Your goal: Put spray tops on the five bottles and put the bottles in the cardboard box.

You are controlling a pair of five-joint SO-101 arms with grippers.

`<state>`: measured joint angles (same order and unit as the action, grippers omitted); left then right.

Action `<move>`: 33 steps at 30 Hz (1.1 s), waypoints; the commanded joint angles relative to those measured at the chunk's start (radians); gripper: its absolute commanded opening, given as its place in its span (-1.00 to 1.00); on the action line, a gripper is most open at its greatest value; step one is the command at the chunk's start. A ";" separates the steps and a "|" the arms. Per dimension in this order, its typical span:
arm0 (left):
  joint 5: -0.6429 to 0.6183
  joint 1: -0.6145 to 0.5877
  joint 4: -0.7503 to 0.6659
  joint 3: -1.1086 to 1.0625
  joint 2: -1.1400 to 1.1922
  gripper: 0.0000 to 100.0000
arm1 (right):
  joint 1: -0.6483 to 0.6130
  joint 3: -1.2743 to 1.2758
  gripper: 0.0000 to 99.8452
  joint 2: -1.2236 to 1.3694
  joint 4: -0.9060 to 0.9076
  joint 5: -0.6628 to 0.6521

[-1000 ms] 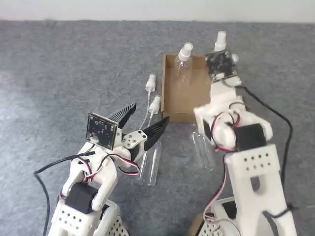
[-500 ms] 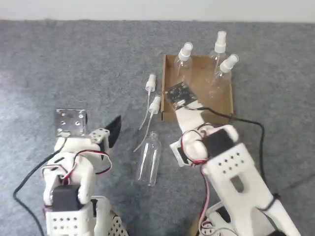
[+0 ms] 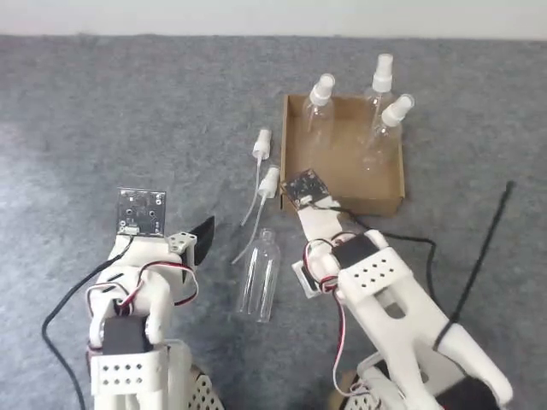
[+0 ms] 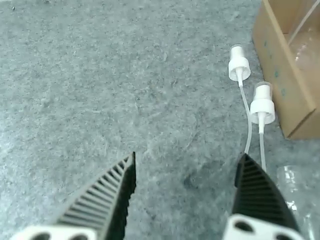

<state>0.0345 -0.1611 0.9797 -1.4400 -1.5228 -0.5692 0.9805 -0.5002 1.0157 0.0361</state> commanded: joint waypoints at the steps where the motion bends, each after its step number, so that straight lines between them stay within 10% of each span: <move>1: 0.011 0.000 -0.029 0.005 -0.003 -0.40 | 0.064 0.000 -0.31 0.051 -0.050 0.009; 10: 0.011 0.003 -0.029 0.005 -0.003 -0.40 | 0.165 0.002 -0.81 0.088 -0.048 -0.006; 19: 0.018 0.005 -0.023 0.016 0.006 -0.40 | 0.193 0.009 -0.98 -0.081 0.111 -0.348; 33: 0.097 0.078 0.104 0.213 0.172 -0.40 | 0.779 0.011 -0.98 -0.297 0.231 -0.744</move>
<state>0.0944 -0.1473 1.0349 -1.3556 -1.4952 0.0936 0.9973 -0.7564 1.2352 -0.6513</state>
